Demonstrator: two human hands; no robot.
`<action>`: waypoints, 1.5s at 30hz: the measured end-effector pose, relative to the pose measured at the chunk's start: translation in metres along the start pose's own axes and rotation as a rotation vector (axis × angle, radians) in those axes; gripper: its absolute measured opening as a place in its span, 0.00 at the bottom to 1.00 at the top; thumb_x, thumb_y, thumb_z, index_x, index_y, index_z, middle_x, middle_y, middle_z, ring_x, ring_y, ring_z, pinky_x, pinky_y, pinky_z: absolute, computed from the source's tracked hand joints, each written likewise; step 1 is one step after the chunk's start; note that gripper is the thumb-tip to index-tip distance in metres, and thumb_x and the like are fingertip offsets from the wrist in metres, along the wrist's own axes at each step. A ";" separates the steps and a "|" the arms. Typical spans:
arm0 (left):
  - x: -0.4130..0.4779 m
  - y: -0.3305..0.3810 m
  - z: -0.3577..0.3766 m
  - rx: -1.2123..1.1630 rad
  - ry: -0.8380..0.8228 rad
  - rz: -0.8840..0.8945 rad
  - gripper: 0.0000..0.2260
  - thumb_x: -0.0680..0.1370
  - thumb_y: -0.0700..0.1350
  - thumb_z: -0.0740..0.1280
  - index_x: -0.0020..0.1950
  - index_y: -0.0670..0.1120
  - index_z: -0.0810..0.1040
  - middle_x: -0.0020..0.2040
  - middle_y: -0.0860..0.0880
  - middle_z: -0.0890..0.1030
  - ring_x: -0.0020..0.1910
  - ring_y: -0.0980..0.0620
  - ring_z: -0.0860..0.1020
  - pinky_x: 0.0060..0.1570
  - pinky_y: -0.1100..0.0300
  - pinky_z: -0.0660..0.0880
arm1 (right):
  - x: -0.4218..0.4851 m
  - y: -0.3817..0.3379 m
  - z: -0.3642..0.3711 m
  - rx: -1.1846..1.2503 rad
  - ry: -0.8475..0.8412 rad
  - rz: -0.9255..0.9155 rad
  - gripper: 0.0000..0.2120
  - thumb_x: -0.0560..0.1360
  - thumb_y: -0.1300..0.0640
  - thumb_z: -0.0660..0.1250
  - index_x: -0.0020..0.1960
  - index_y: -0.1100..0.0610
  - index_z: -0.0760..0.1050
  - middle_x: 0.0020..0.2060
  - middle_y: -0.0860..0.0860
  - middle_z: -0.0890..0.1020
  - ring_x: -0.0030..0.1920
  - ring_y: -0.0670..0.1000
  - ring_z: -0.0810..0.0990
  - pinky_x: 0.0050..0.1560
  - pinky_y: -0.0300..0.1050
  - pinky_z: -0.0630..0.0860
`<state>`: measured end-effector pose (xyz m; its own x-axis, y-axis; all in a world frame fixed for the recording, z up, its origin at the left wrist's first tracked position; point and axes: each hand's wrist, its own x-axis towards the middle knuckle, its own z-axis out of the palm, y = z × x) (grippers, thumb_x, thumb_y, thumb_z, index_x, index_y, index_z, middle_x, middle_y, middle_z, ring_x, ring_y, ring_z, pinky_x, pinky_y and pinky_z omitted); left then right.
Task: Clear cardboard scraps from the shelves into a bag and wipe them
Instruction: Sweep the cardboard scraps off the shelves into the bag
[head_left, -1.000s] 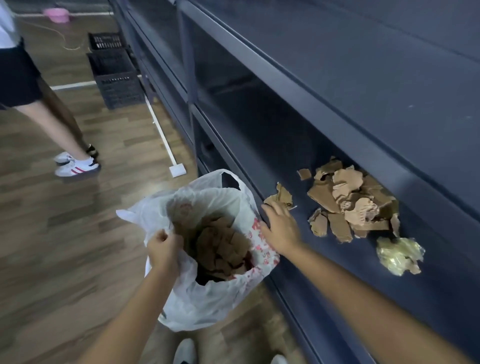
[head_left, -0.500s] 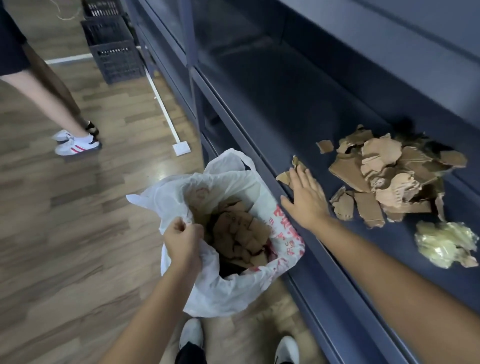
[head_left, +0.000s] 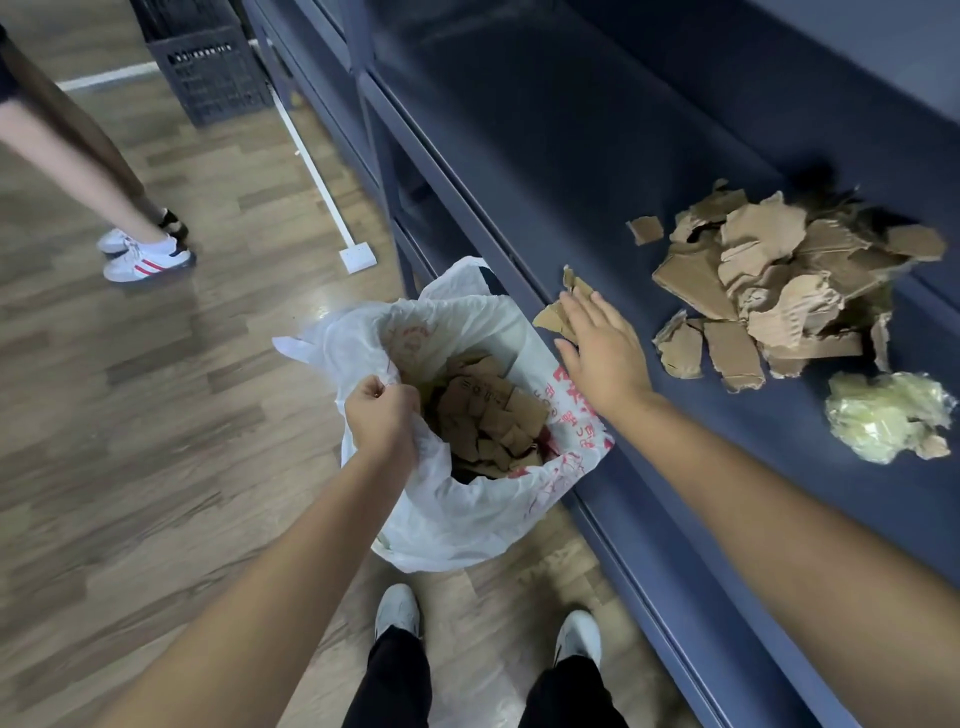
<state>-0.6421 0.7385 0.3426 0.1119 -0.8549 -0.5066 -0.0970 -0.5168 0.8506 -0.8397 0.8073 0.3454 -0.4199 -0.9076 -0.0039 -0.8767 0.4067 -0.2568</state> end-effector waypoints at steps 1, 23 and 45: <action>-0.001 -0.001 0.001 0.003 0.000 -0.007 0.19 0.65 0.27 0.59 0.28 0.47 0.54 0.28 0.49 0.57 0.27 0.52 0.55 0.26 0.60 0.52 | -0.001 0.000 0.000 0.024 0.020 -0.004 0.25 0.80 0.55 0.56 0.75 0.56 0.55 0.74 0.53 0.61 0.75 0.53 0.54 0.72 0.48 0.54; -0.020 -0.005 0.020 -0.020 -0.027 0.033 0.18 0.65 0.26 0.58 0.29 0.46 0.56 0.27 0.47 0.58 0.27 0.51 0.58 0.27 0.58 0.54 | -0.042 -0.017 0.003 0.083 0.077 -0.181 0.20 0.78 0.53 0.59 0.68 0.58 0.70 0.71 0.56 0.67 0.72 0.56 0.63 0.71 0.51 0.54; -0.035 -0.011 0.026 -0.041 -0.054 -0.002 0.18 0.65 0.25 0.57 0.29 0.47 0.55 0.27 0.49 0.57 0.26 0.53 0.56 0.27 0.60 0.51 | -0.038 0.023 -0.004 -0.122 -0.066 0.368 0.31 0.78 0.40 0.49 0.76 0.51 0.47 0.77 0.50 0.49 0.75 0.60 0.41 0.67 0.72 0.43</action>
<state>-0.6711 0.7731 0.3476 0.0581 -0.8559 -0.5138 -0.0563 -0.5167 0.8543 -0.8445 0.8518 0.3436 -0.6989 -0.7020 -0.1371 -0.6936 0.7120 -0.1096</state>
